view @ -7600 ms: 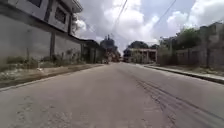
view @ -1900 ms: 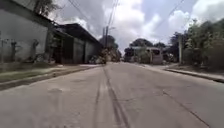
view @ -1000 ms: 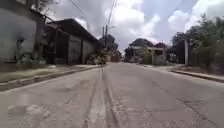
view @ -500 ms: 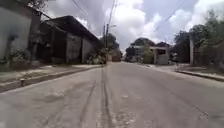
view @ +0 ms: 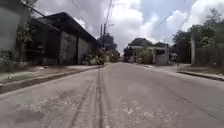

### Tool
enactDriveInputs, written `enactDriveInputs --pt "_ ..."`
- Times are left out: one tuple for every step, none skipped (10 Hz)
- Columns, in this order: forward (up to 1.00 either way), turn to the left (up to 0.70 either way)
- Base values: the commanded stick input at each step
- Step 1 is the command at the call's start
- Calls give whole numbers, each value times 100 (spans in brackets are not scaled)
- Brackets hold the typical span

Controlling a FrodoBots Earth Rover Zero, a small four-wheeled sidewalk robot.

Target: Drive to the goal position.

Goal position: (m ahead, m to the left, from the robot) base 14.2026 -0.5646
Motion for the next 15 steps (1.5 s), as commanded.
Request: enactDriveInputs --pt "100 0" --pt "100 0" --pt "100 0" --pt "100 -5" --pt "100 -16" --pt "100 -22" --pt "100 -2" --pt "100 0" --pt "100 0" --pt "100 0" --pt "100 -5" --pt "100 -23" --pt "100 -2" --pt "100 0" --pt "100 0"
